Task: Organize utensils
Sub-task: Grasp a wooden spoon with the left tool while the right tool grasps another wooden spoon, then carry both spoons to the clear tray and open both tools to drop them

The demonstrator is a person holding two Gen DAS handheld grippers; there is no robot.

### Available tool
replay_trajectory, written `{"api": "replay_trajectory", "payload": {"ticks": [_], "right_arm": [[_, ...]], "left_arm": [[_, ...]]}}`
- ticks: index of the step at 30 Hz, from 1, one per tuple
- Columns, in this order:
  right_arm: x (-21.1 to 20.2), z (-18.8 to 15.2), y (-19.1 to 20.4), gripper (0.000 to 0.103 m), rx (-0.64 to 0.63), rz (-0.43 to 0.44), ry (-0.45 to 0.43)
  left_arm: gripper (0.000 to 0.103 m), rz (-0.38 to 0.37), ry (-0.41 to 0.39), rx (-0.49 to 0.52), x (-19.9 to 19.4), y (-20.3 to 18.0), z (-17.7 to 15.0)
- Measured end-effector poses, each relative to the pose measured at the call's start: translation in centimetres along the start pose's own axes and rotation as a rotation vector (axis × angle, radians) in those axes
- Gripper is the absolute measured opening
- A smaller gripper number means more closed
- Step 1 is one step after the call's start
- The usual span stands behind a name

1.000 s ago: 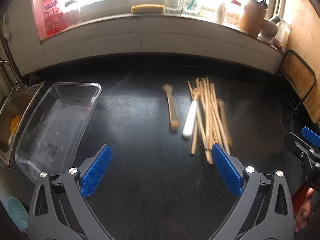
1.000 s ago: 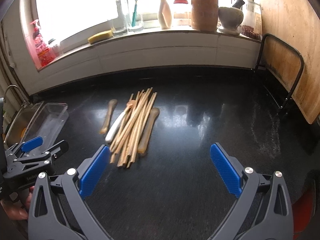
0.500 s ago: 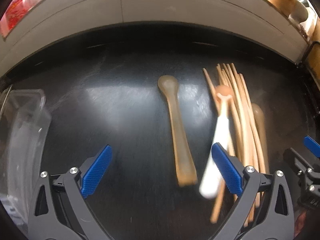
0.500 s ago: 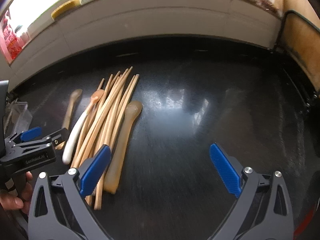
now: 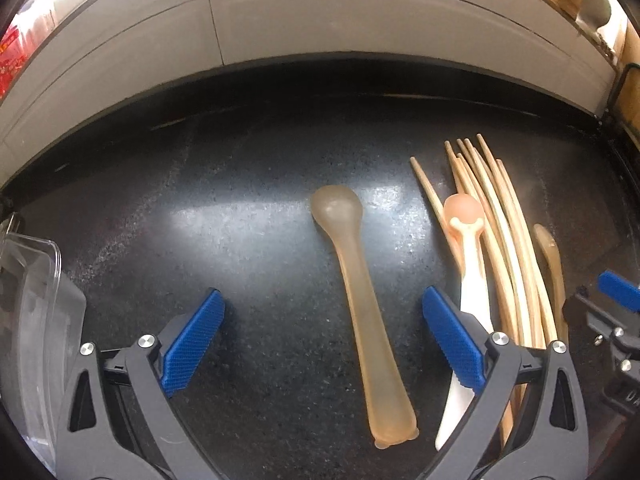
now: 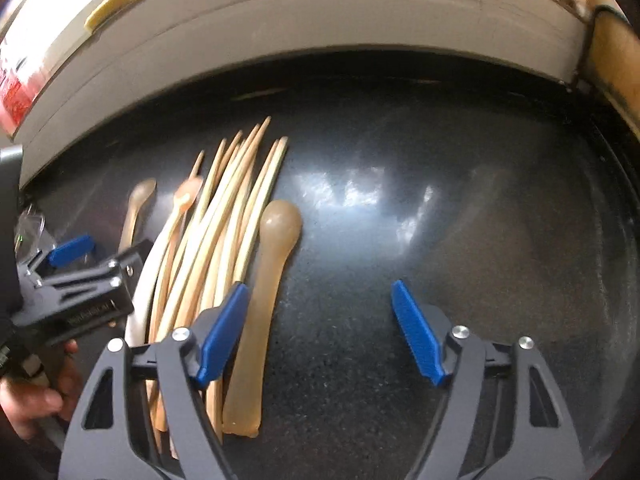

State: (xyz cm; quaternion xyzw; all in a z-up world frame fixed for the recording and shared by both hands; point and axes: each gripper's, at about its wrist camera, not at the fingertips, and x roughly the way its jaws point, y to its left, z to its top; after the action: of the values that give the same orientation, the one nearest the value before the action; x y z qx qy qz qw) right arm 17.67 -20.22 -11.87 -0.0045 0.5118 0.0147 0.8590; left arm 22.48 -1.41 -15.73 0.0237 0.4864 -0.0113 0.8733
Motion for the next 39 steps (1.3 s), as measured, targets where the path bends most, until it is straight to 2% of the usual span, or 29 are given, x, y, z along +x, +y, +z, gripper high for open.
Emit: {"api": "replay_trajectory", "payload": {"ticks": [5, 7, 10, 12, 13, 15, 16, 17, 18, 20, 24, 31, 34, 39], "right_arm": [[0.7, 0.3, 0.6, 0.072, -0.004, 0.023, 0.022], [1.0, 0.3, 1.0, 0.067, -0.02, 0.004, 0.026], [1.3, 0.2, 1.4, 0.065, -0.042, -0.012, 0.026], [1.3, 0.1, 1.7, 0.063, -0.057, -0.021, 0.022], [1.2, 0.0, 1.7, 0.061, -0.058, -0.015, 0.02], [0.9, -0.3, 2.3, 0.043, -0.068, 0.003, 0.021], [0.8, -0.3, 2.8, 0.037, -0.081, 0.017, 0.022], [0.7, -0.4, 3.1, 0.024, -0.088, 0.035, 0.022], [0.7, -0.4, 3.4, 0.018, -0.092, 0.043, 0.021], [0.7, -0.4, 3.8, 0.017, -0.099, 0.031, 0.012], [0.2, 0.2, 2.9, 0.014, -0.045, 0.106, 0.021], [-4.8, -0.7, 2.7, 0.012, -0.053, 0.138, -0.057], [-7.3, -1.3, 2.8, 0.012, -0.05, 0.178, -0.08], [-11.7, -1.8, 5.8, 0.012, -0.101, 0.256, -0.121]], "left_arm": [[0.096, -0.003, -0.01, -0.002, -0.2, 0.1, -0.5], [0.095, -0.005, -0.015, 0.001, -0.4, 0.1, -0.8], [0.084, -0.01, -0.019, 0.008, -0.9, 0.2, -1.0], [0.062, -0.015, -0.02, 0.016, -1.4, 0.1, -0.9], [0.055, -0.017, -0.021, 0.02, -1.7, -0.1, -1.0], [0.031, -0.019, -0.018, 0.02, -2.2, -0.6, -1.3], [0.026, -0.027, -0.019, 0.022, -2.4, -0.8, -1.3], [0.015, -0.043, -0.019, 0.022, -2.6, -1.0, -1.4], [0.014, -0.054, -0.014, 0.011, -2.7, -1.2, -1.5], [0.012, -0.056, -0.018, 0.008, -2.8, -1.5, -1.6], [0.012, -0.057, -0.004, -0.015, -3.4, -1.8, -1.9], [0.012, -0.015, -0.088, -0.057, -10.4, -0.1, -2.9], [0.012, -0.009, -0.116, -0.079, -13.4, 0.8, -3.9], [0.012, 0.009, -0.15, -0.128, -18.0, 4.3, -6.1]]}}
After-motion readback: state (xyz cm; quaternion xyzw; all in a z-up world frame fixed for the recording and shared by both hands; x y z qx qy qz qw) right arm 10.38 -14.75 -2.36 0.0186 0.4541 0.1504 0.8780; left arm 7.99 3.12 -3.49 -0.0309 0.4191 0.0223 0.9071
